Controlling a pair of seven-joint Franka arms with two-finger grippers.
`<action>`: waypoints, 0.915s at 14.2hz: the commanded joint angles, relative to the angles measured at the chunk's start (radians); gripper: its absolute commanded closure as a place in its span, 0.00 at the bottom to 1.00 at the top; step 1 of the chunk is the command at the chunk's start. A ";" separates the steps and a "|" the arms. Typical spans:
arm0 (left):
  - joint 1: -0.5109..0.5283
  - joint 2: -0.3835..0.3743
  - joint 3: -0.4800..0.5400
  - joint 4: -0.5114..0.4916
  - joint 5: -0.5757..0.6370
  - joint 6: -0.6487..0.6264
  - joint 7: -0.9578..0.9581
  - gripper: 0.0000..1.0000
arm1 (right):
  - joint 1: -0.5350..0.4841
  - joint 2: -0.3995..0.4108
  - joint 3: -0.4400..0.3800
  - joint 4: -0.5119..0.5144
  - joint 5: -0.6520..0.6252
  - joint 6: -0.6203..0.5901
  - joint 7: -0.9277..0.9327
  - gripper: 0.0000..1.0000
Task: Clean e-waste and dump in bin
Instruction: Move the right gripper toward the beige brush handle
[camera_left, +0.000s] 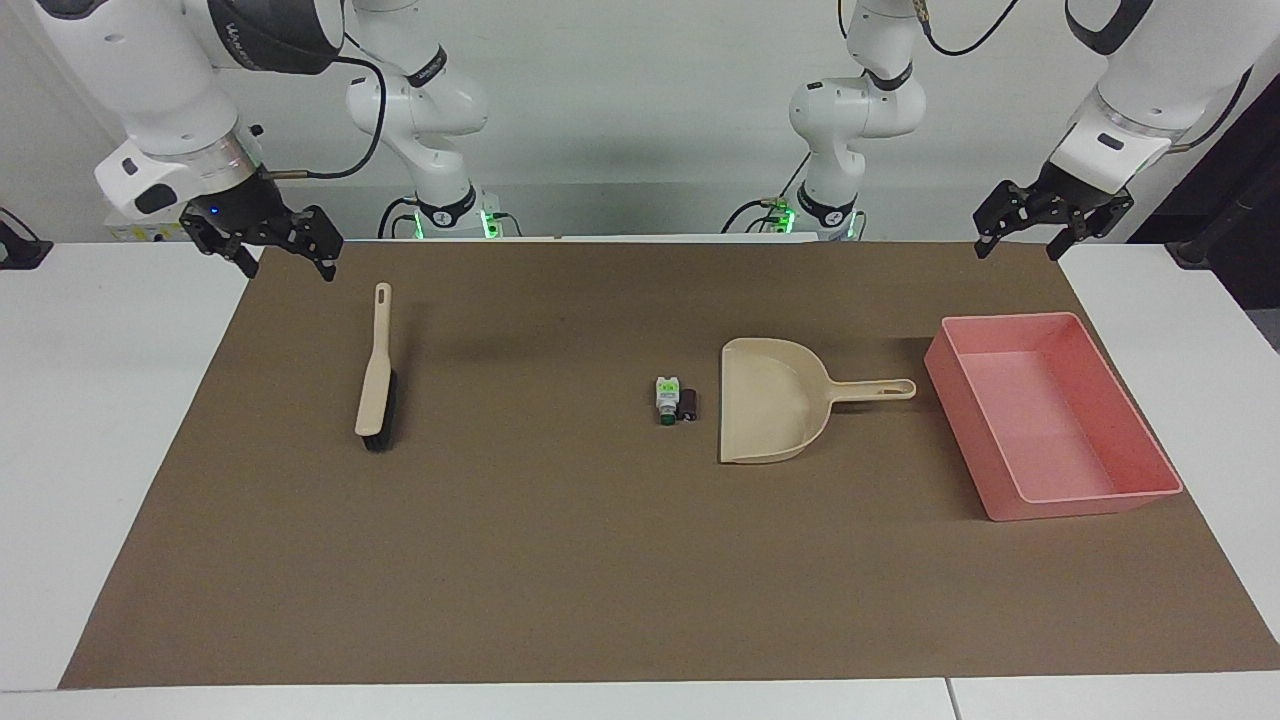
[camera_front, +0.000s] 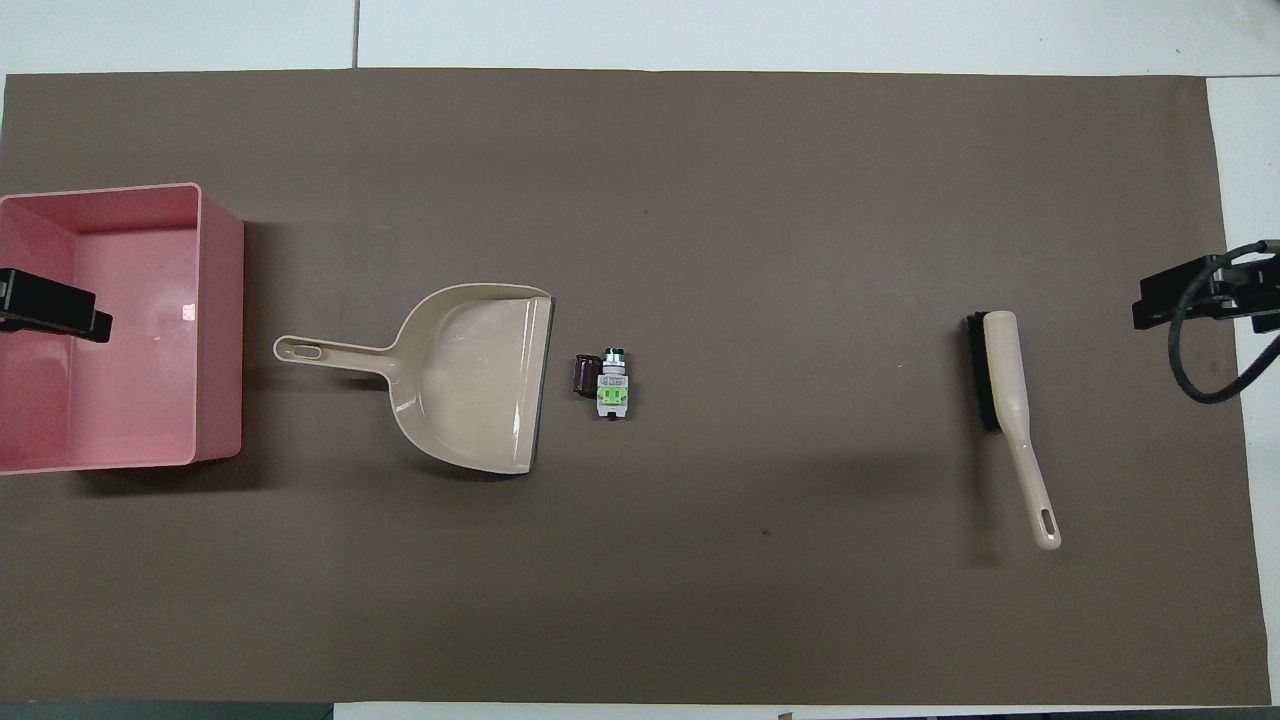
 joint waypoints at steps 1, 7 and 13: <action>0.005 -0.012 0.001 -0.012 0.014 0.043 0.019 0.02 | -0.008 -0.025 0.004 -0.028 0.013 0.003 -0.015 0.01; 0.005 -0.021 0.003 -0.035 0.017 0.031 0.014 0.02 | -0.011 -0.034 0.004 -0.043 0.015 -0.008 -0.014 0.01; 0.000 -0.027 0.000 -0.036 0.015 0.002 0.008 0.01 | -0.018 -0.074 0.003 -0.121 0.015 0.003 -0.015 0.01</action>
